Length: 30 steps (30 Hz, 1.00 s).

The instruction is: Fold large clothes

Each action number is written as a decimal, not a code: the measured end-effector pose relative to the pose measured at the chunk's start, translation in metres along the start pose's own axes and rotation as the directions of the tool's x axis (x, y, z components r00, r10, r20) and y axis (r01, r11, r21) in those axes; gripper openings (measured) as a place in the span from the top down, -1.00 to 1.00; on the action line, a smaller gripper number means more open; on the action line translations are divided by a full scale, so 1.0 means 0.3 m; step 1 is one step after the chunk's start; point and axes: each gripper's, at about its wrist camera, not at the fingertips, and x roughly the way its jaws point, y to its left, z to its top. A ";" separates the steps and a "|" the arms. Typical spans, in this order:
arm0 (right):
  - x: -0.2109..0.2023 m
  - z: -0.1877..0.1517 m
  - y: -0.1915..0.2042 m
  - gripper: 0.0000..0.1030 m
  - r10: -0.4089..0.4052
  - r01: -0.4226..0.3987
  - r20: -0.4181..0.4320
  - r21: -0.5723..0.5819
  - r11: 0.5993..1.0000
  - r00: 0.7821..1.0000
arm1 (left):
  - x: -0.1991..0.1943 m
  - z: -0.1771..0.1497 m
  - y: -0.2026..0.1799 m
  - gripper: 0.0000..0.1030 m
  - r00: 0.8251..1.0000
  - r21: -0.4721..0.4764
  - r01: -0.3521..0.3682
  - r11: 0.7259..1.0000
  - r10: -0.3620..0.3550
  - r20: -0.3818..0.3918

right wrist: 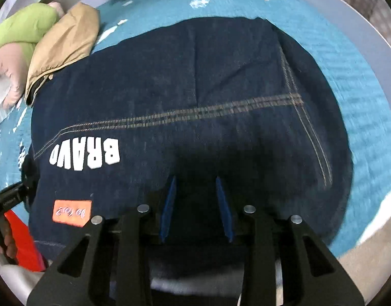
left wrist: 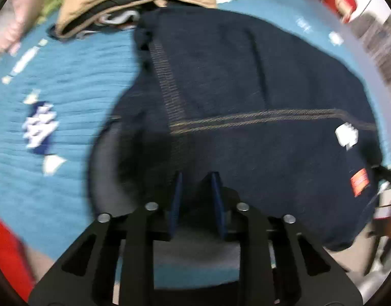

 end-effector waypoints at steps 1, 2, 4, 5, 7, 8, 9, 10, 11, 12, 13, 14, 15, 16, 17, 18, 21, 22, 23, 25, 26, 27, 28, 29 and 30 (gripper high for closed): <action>-0.015 -0.005 -0.004 0.39 0.022 -0.022 -0.012 0.017 1.000 1.000 | -0.010 0.002 0.011 0.54 0.999 0.003 -0.048 0.999 0.048 -0.013; -0.031 -0.013 -0.003 0.39 0.041 -0.041 -0.016 0.018 0.999 0.999 | -0.022 0.002 0.026 0.54 0.998 0.006 -0.060 0.998 0.060 -0.019; -0.031 -0.031 0.006 0.39 0.045 -0.045 -0.022 0.003 0.999 0.999 | -0.029 -0.002 0.067 0.54 0.999 -0.001 -0.034 0.999 0.034 -0.029; -0.014 -0.036 0.003 0.39 0.040 -0.040 -0.027 0.004 0.999 0.999 | -0.019 0.000 0.078 0.54 0.999 -0.011 -0.036 0.999 0.035 -0.032; 0.053 -0.044 0.012 0.36 0.014 -0.015 -0.034 -0.029 0.999 0.999 | 0.030 0.012 0.109 0.54 0.997 -0.030 -0.057 0.998 0.056 -0.047; 0.044 -0.040 0.032 0.36 -0.007 0.005 -0.037 -0.052 0.999 0.999 | 0.042 0.017 0.114 0.54 0.997 -0.045 -0.052 0.998 0.049 -0.061; 0.018 -0.030 0.048 0.35 -0.014 0.012 -0.052 -0.049 0.999 0.999 | 0.027 0.036 0.110 0.59 0.995 -0.051 -0.065 0.997 0.061 -0.078; -0.010 -0.025 0.052 0.41 0.007 -0.008 -0.055 -0.034 0.999 0.998 | 0.002 0.048 0.098 0.61 0.994 -0.040 -0.075 0.996 0.071 -0.080; -0.055 -0.017 0.056 0.41 0.069 -0.069 -0.047 -0.008 0.998 0.997 | -0.036 0.060 0.084 0.61 0.996 -0.025 -0.075 0.997 0.074 -0.059; -0.091 -0.008 0.068 0.41 0.121 -0.121 -0.031 0.004 0.993 0.992 | -0.105 0.071 0.058 0.61 0.998 -0.004 -0.064 0.998 0.064 -0.006; -0.139 -0.002 0.091 0.41 0.167 -0.167 -0.013 -0.005 0.986 0.986 | -0.142 0.076 0.042 0.61 0.999 0.004 -0.049 0.999 0.049 0.019; -0.161 0.000 0.115 0.41 0.187 -0.188 -0.017 -0.028 0.982 0.982 | -0.192 0.085 0.017 0.61 0.999 0.011 0.003 1.000 -0.003 0.049; -0.165 0.000 0.137 0.40 0.198 -0.200 -0.038 -0.042 0.979 0.979 | -0.215 0.089 -0.005 0.61 0.997 0.012 0.059 0.998 -0.060 0.054; -0.151 -0.002 0.165 0.40 0.221 -0.226 -0.090 -0.040 0.973 0.971 | -0.225 0.093 -0.034 0.60 0.991 0.025 0.131 0.991 -0.132 0.038; -0.121 -0.010 0.181 0.39 0.250 -0.256 -0.146 -0.023 0.966 0.957 | -0.219 0.084 -0.063 0.60 0.980 0.053 0.200 0.978 -0.201 0.004; -0.058 -0.024 0.200 0.39 0.268 -0.276 -0.209 -0.010 0.961 0.940 | -0.204 0.082 -0.088 0.60 0.971 0.068 0.239 0.969 -0.238 -0.018; 0.101 -0.047 0.221 0.46 0.195 -0.210 -0.259 -0.031 0.977 0.946 | -0.011 0.047 -0.171 0.60 0.957 0.109 0.257 0.960 -0.237 -0.169; 0.120 -0.039 0.230 0.44 0.188 -0.204 -0.261 -0.035 0.978 0.947 | 0.069 0.033 -0.180 0.60 0.958 0.116 0.227 0.967 -0.201 -0.204; 0.111 -0.025 0.239 0.42 0.184 -0.204 -0.277 -0.042 0.978 0.943 | 0.087 0.032 -0.177 0.60 0.961 0.117 0.229 0.966 -0.205 -0.187; 0.079 -0.009 0.240 0.48 0.180 -0.196 -0.293 -0.026 0.980 0.939 | 0.048 0.044 -0.179 0.60 0.965 0.149 0.209 0.966 -0.179 -0.193; 0.067 -0.007 0.243 0.48 0.185 -0.198 -0.291 -0.015 0.980 0.939 | 0.023 0.047 -0.174 0.60 0.967 0.145 0.188 0.971 -0.157 -0.200; 0.030 -0.003 0.249 0.48 0.182 -0.197 -0.283 -0.025 0.980 0.942 | 0.004 0.046 -0.173 0.59 0.967 0.141 0.184 0.973 -0.154 -0.202; -0.006 -0.022 0.255 0.48 0.176 -0.195 -0.274 -0.045 0.980 0.946 | -0.027 0.042 -0.173 0.59 0.965 0.142 0.199 0.970 -0.169 -0.199; -0.024 -0.035 0.266 0.45 0.175 -0.197 -0.272 -0.054 0.979 0.946 | -0.062 0.036 -0.179 0.59 0.962 0.150 0.226 0.963 -0.196 -0.193; -0.038 -0.040 0.272 0.39 0.197 -0.219 -0.290 -0.045 0.975 0.937 | -0.080 0.032 -0.182 0.59 0.958 0.152 0.244 0.958 -0.215 -0.188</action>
